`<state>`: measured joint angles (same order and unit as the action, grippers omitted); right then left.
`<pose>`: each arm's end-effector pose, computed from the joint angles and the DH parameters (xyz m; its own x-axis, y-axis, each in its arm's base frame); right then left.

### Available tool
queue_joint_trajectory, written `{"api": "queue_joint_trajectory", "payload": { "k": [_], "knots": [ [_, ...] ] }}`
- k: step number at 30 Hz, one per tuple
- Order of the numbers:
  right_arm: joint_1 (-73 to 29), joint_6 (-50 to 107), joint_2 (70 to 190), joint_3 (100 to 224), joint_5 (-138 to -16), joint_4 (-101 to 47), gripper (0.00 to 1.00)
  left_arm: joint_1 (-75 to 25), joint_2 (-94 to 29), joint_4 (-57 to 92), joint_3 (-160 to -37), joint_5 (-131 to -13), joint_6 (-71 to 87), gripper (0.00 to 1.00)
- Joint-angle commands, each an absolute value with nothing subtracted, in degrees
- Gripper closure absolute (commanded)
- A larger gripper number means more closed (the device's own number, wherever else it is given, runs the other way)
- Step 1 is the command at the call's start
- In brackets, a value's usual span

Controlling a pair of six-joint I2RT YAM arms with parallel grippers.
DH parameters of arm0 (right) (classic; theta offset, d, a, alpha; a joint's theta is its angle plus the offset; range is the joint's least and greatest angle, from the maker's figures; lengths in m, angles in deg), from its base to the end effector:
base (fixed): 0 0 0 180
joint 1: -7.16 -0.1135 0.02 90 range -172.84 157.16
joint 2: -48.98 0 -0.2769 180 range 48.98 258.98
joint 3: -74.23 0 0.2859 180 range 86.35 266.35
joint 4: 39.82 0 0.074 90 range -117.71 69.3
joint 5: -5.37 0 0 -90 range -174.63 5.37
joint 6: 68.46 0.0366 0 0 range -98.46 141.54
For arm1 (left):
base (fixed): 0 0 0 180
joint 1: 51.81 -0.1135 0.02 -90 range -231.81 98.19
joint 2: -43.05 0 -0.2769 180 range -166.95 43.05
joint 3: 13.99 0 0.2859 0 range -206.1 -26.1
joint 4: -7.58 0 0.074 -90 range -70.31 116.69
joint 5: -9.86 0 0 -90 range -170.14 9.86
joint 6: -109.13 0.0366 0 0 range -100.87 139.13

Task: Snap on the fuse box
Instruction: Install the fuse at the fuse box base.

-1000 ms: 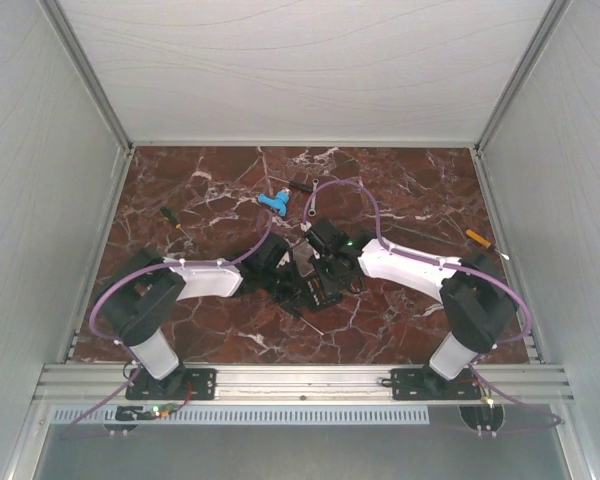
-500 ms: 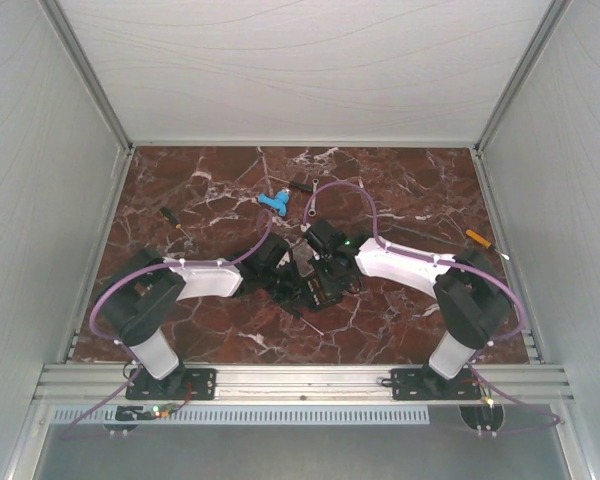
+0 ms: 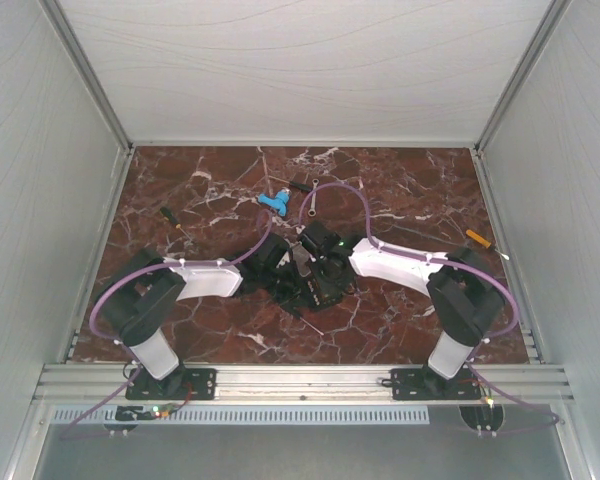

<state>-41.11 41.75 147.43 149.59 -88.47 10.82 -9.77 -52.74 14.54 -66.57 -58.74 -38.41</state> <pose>0.2379 0.2630 0.1692 -0.8525 -0.4380 -0.2851 -0.4663 0.8839 0.0365 0.2328 -0.2279 0.1102 -0.9786 -0.1754 -0.1073 -0.0534 0.7210 -0.6908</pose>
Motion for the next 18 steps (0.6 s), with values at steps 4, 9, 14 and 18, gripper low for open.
{"api": "queue_joint_trajectory", "payload": {
  "k": [4,9,14,18],
  "knots": [
    [-41.3,40.2,157.4,145.2,-90.8,7.5,1.0,-10.0,-52.1,13.9,-67.2,-60.1,-38.6,0.78],
    [-41.9,39.7,152.1,147.4,-89.8,8.8,1.0,-10.0,-51.9,14.2,-67.2,-60.3,-38.6,0.78],
    [-41.9,39.3,145.9,150.4,-89.0,12.1,0.89,-10.0,-51.7,14.5,-67.2,-60.4,-38.7,0.78],
    [-41.3,39.8,143.1,151.7,-88.6,12.9,0.81,-9.9,-51.7,14.5,-67.2,-60.4,-38.7,0.78]
  ]
}}
